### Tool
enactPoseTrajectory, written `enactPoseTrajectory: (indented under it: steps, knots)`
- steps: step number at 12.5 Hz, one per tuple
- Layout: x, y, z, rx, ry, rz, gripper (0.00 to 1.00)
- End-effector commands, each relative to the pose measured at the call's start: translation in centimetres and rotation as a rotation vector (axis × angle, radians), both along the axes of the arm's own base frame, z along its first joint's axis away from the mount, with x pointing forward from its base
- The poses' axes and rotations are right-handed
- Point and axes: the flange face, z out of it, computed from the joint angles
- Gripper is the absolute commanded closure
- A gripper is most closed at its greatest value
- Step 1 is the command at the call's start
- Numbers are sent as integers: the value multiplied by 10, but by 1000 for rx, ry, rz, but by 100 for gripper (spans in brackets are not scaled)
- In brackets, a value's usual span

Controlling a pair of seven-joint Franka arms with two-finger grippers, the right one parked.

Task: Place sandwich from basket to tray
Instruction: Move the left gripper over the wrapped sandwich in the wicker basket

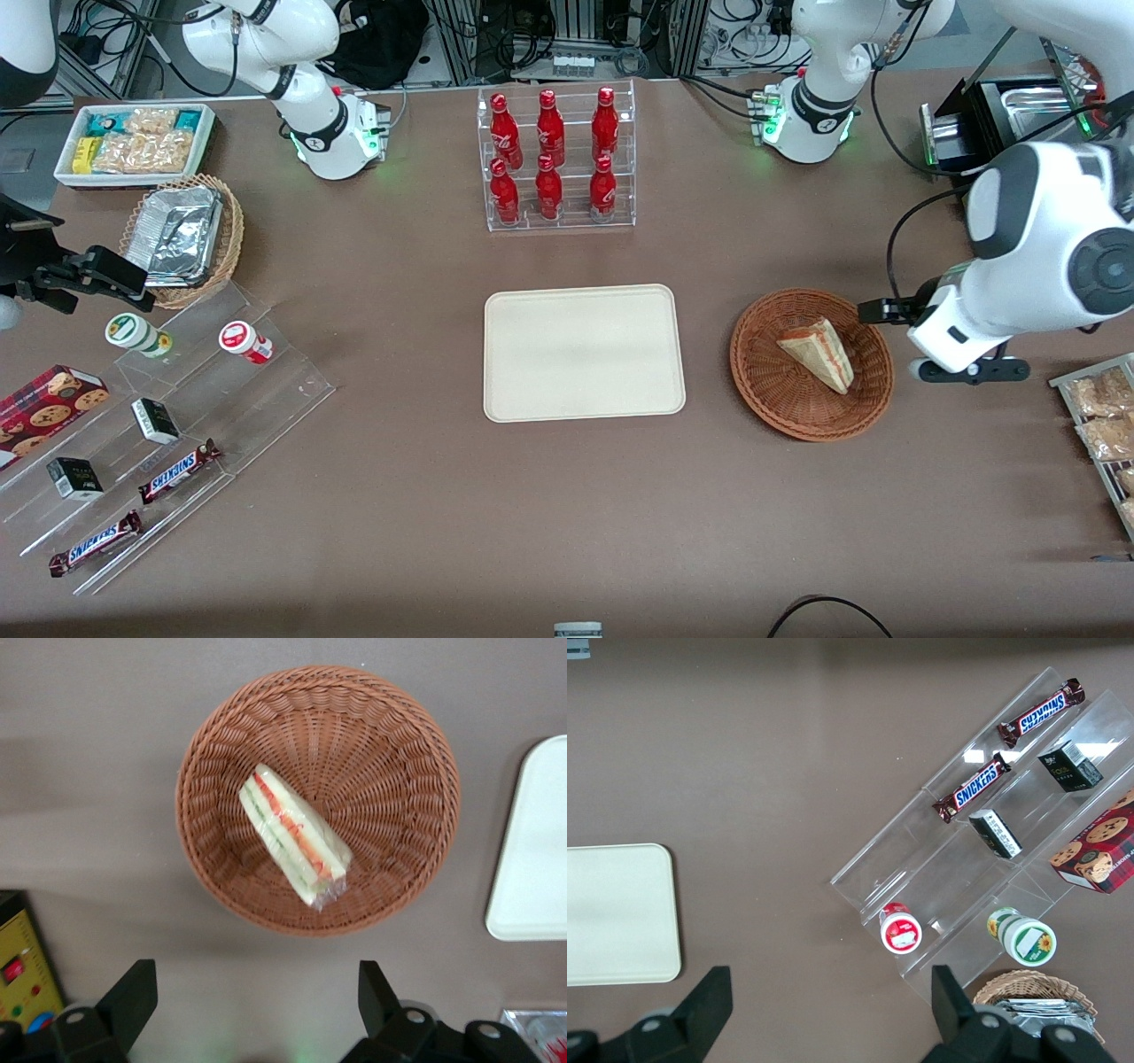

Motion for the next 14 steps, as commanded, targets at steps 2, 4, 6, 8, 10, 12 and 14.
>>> enactPoseTrajectory:
  steps: [2,4,6,8,10,12,14]
  knots:
    - [-22,-2,-45,-2,-56,14,0]
    - [-33,-4,-69,-5,-87,16,0]
    - [-38,-14,-77,11,-122,84,0]
    - [-38,-26,-77,28,-145,181,0]
    - [-39,-35,-81,49,-171,311,0]
    - [-44,-42,-90,53,-208,406,0]
    - [-44,-43,-92,57,-226,483,0]
